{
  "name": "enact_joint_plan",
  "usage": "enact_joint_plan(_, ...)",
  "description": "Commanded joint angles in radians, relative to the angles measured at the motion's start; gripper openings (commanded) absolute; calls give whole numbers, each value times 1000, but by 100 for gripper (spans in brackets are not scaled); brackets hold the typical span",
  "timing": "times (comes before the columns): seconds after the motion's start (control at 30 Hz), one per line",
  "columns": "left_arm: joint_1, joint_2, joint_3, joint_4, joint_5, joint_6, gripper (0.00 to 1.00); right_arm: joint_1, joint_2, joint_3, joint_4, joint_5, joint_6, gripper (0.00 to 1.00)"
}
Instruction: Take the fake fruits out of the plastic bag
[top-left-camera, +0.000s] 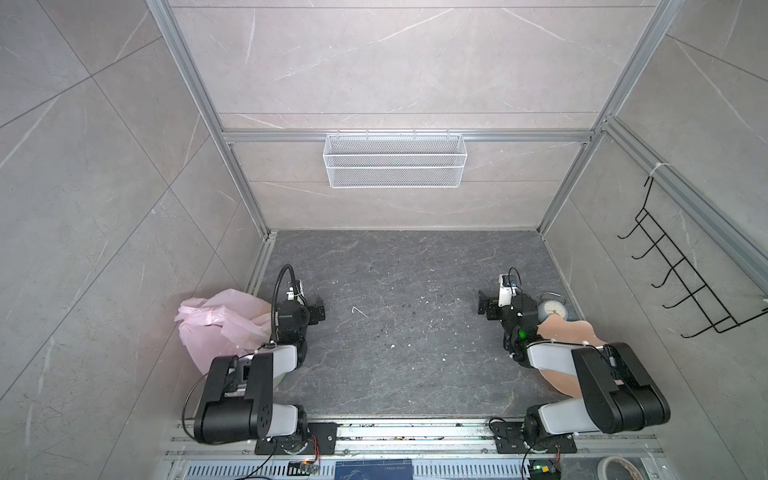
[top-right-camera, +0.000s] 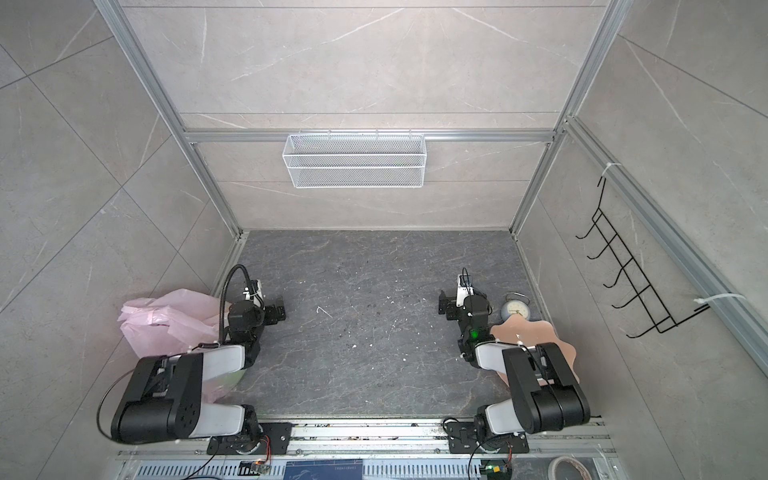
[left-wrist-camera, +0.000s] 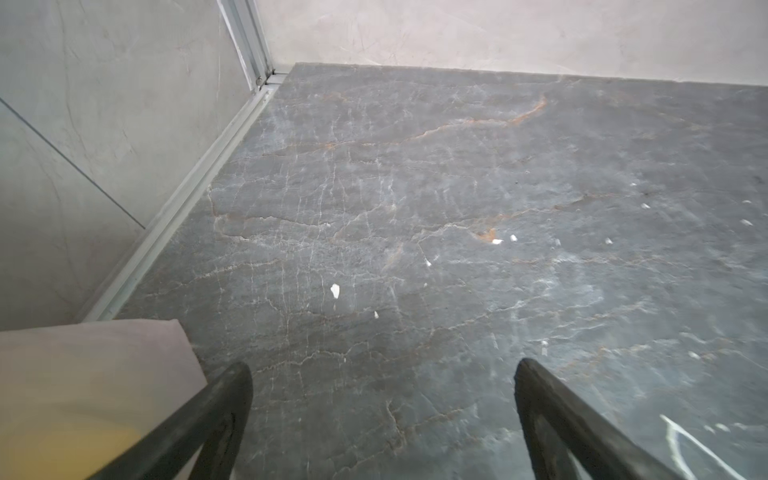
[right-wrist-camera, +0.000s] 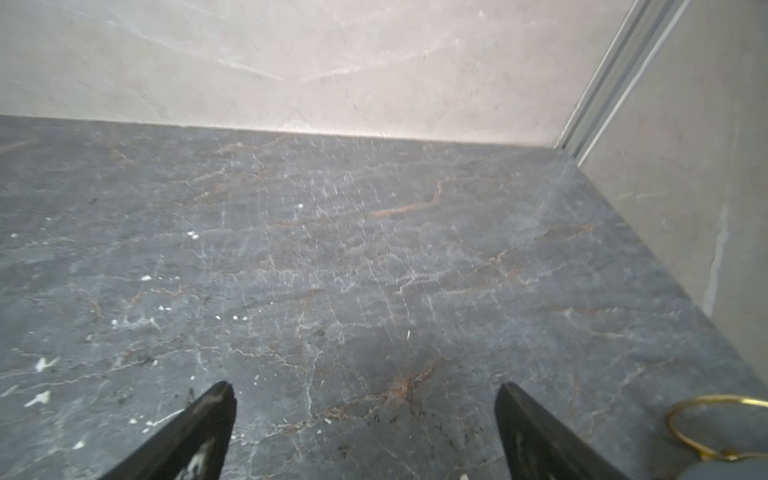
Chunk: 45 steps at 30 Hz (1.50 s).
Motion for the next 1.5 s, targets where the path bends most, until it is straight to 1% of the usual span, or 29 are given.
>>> enact_joint_plan(0.0,-46,-147,73,-148,-65,-1,100,7,-102,32,-145,-35,-40,99)
enact_joint_plan(0.07,-61,-208,105,-210,-33,-63,100,26,-158,51,-194,-36,-43,99)
enact_joint_plan(0.1,-68,-231,130,-250,-24,-96,100,30,-193,58,-204,-49,-25,99)
enact_joint_plan(0.17,-80,-267,192,-343,-13,-192,100,33,-267,88,-263,-92,7,99)
enact_joint_plan(0.23,-80,-294,267,-445,29,-292,100,38,-341,133,-339,-145,32,99)
enact_joint_plan(0.3,-81,-320,355,-574,62,-393,100,39,-424,176,-413,-177,84,99)
enact_joint_plan(0.37,-80,-346,427,-695,80,-479,100,39,-509,212,-494,-173,155,99)
enact_joint_plan(0.47,-79,-372,536,-929,102,-589,100,38,-625,293,-696,-134,270,99)
enact_joint_plan(0.5,-79,-382,573,-1016,100,-614,100,38,-655,318,-759,-143,279,99)
enact_joint_plan(0.57,-78,-401,628,-1153,92,-630,100,38,-704,347,-855,-136,325,99)
enact_joint_plan(0.6,-76,-414,654,-1208,92,-624,100,37,-724,358,-909,-104,380,99)
enact_joint_plan(0.67,-76,-438,688,-1252,132,-582,100,38,-747,377,-1014,-23,485,100)
enact_joint_plan(0.77,-78,-441,780,-1351,140,-525,100,36,-763,369,-1035,-100,470,100)
enact_joint_plan(0.83,-79,-403,891,-1479,98,-503,100,37,-753,371,-1051,-136,471,100)
enact_joint_plan(0.9,-81,-355,1023,-1611,13,-482,100,37,-736,382,-1065,-200,464,100)
enact_joint_plan(1.03,-89,-278,1264,-1773,-137,-441,100,37,-704,397,-1071,-286,468,100)
enact_joint_plan(1.13,-90,-224,1481,-1921,-281,-437,100,38,-682,410,-1083,-302,468,100)
enact_joint_plan(1.2,-90,-192,1622,-2047,-420,-468,100,37,-664,423,-1099,-302,458,99)
enact_joint_plan(1.23,-90,-187,1665,-2090,-482,-487,100,38,-656,429,-1107,-296,456,100)
enact_joint_plan(1.27,-90,-194,1685,-2124,-546,-510,100,38,-646,435,-1114,-292,453,100)
enact_joint_plan(1.33,-88,-237,1648,-2131,-617,-534,100,37,-629,440,-1120,-291,451,100)
enact_joint_plan(1.47,-88,-293,1542,-2183,-640,-646,100,37,-583,450,-1129,-310,456,100)
